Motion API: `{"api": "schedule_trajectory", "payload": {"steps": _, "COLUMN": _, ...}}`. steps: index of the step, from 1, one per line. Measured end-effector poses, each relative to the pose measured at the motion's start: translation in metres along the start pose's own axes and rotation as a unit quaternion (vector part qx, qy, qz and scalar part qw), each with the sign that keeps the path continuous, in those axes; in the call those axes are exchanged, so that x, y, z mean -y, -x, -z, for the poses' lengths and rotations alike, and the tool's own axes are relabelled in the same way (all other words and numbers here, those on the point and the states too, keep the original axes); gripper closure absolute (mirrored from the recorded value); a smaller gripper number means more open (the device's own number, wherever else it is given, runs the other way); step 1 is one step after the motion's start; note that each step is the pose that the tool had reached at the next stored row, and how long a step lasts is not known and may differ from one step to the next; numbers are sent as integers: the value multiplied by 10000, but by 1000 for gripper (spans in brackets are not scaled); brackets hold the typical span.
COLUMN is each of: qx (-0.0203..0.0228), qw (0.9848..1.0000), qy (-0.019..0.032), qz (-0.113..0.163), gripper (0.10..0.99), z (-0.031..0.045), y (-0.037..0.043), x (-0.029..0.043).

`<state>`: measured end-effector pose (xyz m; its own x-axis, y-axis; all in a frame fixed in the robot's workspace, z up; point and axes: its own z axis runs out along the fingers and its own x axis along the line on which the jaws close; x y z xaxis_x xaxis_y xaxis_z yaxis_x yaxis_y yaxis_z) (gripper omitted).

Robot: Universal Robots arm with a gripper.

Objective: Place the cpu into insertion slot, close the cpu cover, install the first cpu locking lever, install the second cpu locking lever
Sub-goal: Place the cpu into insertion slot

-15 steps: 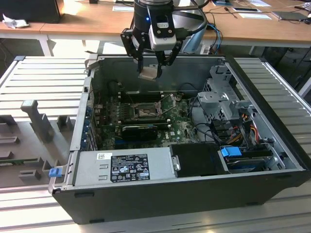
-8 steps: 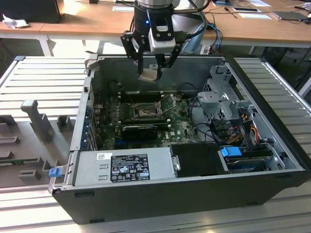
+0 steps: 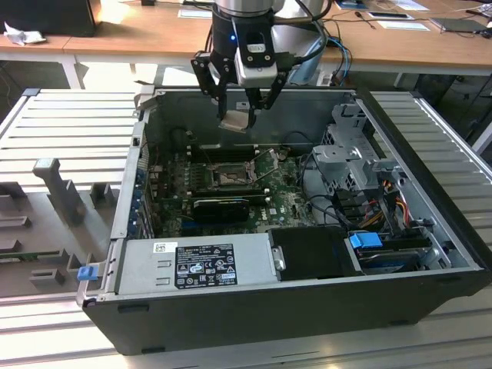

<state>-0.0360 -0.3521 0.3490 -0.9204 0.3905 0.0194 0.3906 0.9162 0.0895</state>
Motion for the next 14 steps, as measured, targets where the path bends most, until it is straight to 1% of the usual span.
{"api": "schedule_trajectory", "payload": {"steps": 5, "qx": 8, "qw": 10000, "qy": 2, "qz": -90, "gripper": 557, "z": -5, "y": 0, "x": 0}}
{"api": "schedule_trajectory", "payload": {"steps": 14, "qx": 34, "qw": 9993, "qy": 8, "qz": -381, "gripper": 557, "z": -7, "y": 0, "x": 1}}
